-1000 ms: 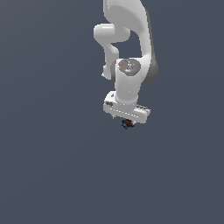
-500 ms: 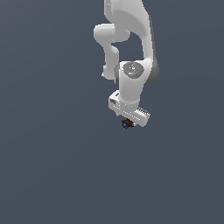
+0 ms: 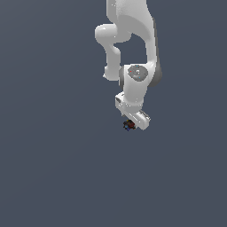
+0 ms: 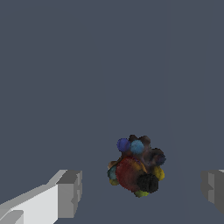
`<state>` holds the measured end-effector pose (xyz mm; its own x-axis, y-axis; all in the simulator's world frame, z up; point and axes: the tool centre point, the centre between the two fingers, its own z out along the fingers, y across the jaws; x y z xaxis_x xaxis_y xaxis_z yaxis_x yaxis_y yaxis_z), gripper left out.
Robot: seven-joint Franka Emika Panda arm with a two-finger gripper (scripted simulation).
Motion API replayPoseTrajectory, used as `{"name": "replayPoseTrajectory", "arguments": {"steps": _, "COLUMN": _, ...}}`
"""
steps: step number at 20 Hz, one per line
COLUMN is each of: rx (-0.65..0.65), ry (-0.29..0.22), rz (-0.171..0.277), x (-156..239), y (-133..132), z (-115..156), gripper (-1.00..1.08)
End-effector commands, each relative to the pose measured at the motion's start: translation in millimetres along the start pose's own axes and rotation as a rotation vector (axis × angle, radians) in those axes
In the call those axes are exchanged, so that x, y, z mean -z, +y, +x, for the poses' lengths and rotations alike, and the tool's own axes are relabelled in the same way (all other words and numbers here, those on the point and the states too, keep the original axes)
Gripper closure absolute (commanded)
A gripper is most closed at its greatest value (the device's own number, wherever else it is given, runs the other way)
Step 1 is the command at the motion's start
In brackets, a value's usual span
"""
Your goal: Pick up the object and move it to a goal position.
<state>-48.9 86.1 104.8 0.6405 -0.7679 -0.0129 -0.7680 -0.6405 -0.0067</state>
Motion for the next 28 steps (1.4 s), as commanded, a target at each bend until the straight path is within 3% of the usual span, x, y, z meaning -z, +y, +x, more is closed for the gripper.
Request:
{"name": "replayPoseTrajectory", "arguments": {"steps": 1, "rx": -0.063, "ry": 0.002, "rz": -0.001, "x": -4.3, "y": 1.5, "z": -4.8, "gripper": -0.92}}
{"name": "replayPoseTrajectory", "arguments": {"steps": 15, "rx": -0.336, "ry": 0.012, "rz": -0.004, "x": -22.2, "y": 9.5, "z": -25.1, "gripper": -0.92}}
{"name": "replayPoseTrajectory", "arguments": {"steps": 28, "rx": -0.382, "ry": 0.014, "rz": -0.004, "x": -28.2, "y": 11.2, "z": -28.7, "gripper": -0.92}}
